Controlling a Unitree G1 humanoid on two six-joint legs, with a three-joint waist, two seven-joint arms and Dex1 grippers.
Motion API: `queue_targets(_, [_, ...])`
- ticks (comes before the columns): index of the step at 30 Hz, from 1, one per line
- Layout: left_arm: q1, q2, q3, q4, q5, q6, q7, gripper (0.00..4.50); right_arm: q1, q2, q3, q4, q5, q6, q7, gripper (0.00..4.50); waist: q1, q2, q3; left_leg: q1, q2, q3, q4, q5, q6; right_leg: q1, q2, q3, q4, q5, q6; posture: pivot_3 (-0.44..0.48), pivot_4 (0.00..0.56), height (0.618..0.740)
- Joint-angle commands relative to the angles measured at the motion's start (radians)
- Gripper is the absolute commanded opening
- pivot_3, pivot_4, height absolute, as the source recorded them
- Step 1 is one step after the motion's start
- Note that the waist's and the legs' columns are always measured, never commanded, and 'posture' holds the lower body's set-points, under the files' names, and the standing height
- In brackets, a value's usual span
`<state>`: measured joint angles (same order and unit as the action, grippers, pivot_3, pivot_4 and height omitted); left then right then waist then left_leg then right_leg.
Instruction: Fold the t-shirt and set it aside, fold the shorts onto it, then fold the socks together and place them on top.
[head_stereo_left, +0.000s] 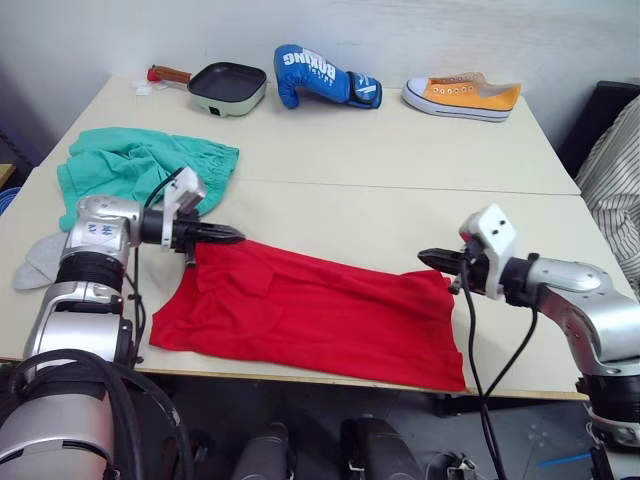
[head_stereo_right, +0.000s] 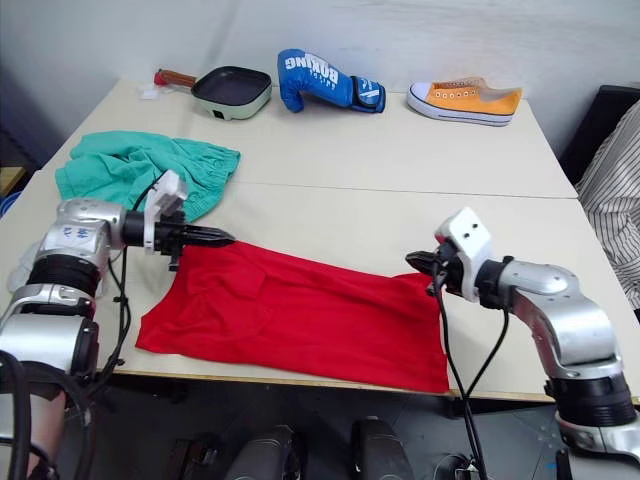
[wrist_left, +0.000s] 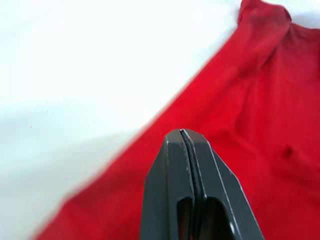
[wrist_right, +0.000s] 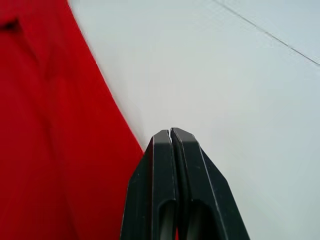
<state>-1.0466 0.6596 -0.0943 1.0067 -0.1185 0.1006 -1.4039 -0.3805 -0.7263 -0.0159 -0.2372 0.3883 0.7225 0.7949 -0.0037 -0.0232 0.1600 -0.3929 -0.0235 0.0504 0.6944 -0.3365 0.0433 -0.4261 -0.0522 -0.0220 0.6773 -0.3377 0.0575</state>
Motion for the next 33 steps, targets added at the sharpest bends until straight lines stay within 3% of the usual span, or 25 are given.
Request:
queue_targets(1, [0.006,-0.029,-0.034,0.022,0.082,-0.073,0.104,0.0,0.002,0.002,0.082,0.047,-0.074,-0.046,-0.002,0.05,0.001,0.0,0.0,0.0,0.0,0.0,0.0,0.0,0.0,0.0,0.0,0.0,0.0,0.0,0.0,0.0,0.15,0.74])
queue_targets(5, [0.014,-0.033,-0.079,0.111,0.178,-0.163,0.207,0.0,0.044,-0.04,0.149,0.109,-0.177,-0.146,0.004,0.05,0.001,0.0,0.0,-0.002,-0.001,0.0,0.0,0.0,0.0,-0.002,0.0,0.0,0.0,0.0,0.0,0.0,0.15,0.74])
queue_targets(9, [0.02,0.013,-0.078,0.168,0.212,-0.214,0.243,0.0,0.11,-0.103,0.062,0.09,-0.162,-0.153,0.019,0.05,0.0,-0.001,0.0,0.0,0.0,0.0,0.0,0.0,0.0,0.0,0.0,0.0,0.0,0.0,0.0,0.0,0.15,0.74])
queue_targets(12, [0.003,0.029,-0.008,0.133,0.124,-0.171,0.116,0.17,0.146,-0.124,-0.033,0.025,-0.086,-0.13,0.051,0.01,-0.002,-0.001,0.0,0.001,0.0,0.001,0.0,0.0,0.0,0.001,0.0,0.0,0.0,0.0,0.0,0.0,0.15,0.74])
queue_targets(14, [-0.001,0.034,0.04,0.019,0.022,-0.059,-0.048,0.56,0.155,-0.14,-0.094,-0.037,0.002,-0.084,0.105,0.0,0.0,0.0,0.0,0.0,0.0,0.001,0.0,0.0,0.0,0.001,0.0,0.0,0.0,0.0,0.0,0.0,0.15,0.74])
queue_targets(17, [0.046,0.05,0.055,-0.261,-0.112,0.132,-0.185,1.5,0.125,-0.179,-0.126,-0.055,0.067,-0.022,0.16,0.0,-0.001,0.0,0.001,-0.002,0.0,0.0,0.001,0.0,0.0,0.0,0.0,-0.001,-0.001,0.0,0.0,0.0,0.15,0.74])
queue_targets(20, [0.12,0.081,0.022,-0.535,-0.254,0.307,-0.21,2.43,0.061,-0.205,-0.093,-0.001,0.065,0.001,0.186,0.59,-0.003,0.0,0.001,-0.002,0.0,-0.001,0.002,0.0,0.0,0.0,0.0,0.0,-0.001,0.0,0.0,0.0,0.15,0.74])
queue_targets(26, [0.193,0.046,0.006,-0.818,-0.374,0.43,-0.163,4.38,-0.118,-0.175,0.081,0.195,-0.038,-0.039,0.241,2.63,-0.005,0.001,0.001,0.0,0.0,0.0,0.001,0.0,0.0,0.001,0.0,0.001,-0.002,0.0,0.0,0.0,0.15,0.74])
queue_targets(31, [0.243,0.028,0.001,-0.896,-0.359,0.374,-0.104,4.5,-0.214,-0.113,0.194,0.339,-0.118,-0.085,0.268,4.44,-0.007,0.002,0.002,0.0,0.0,0.0,0.001,0.0,-0.001,0.001,0.001,0.001,-0.002,0.0,0.0,0.0,0.15,0.74])
queue_targets(33, [0.262,0.03,0.007,-0.899,-0.345,0.351,-0.088,4.5,-0.226,-0.101,0.221,0.372,-0.143,-0.103,0.281,4.48,-0.007,0.002,0.002,0.0,0.0,0.0,0.001,0.0,-0.001,0.0,0.001,0.001,-0.001,0.0,0.0,0.0,0.15,0.74])
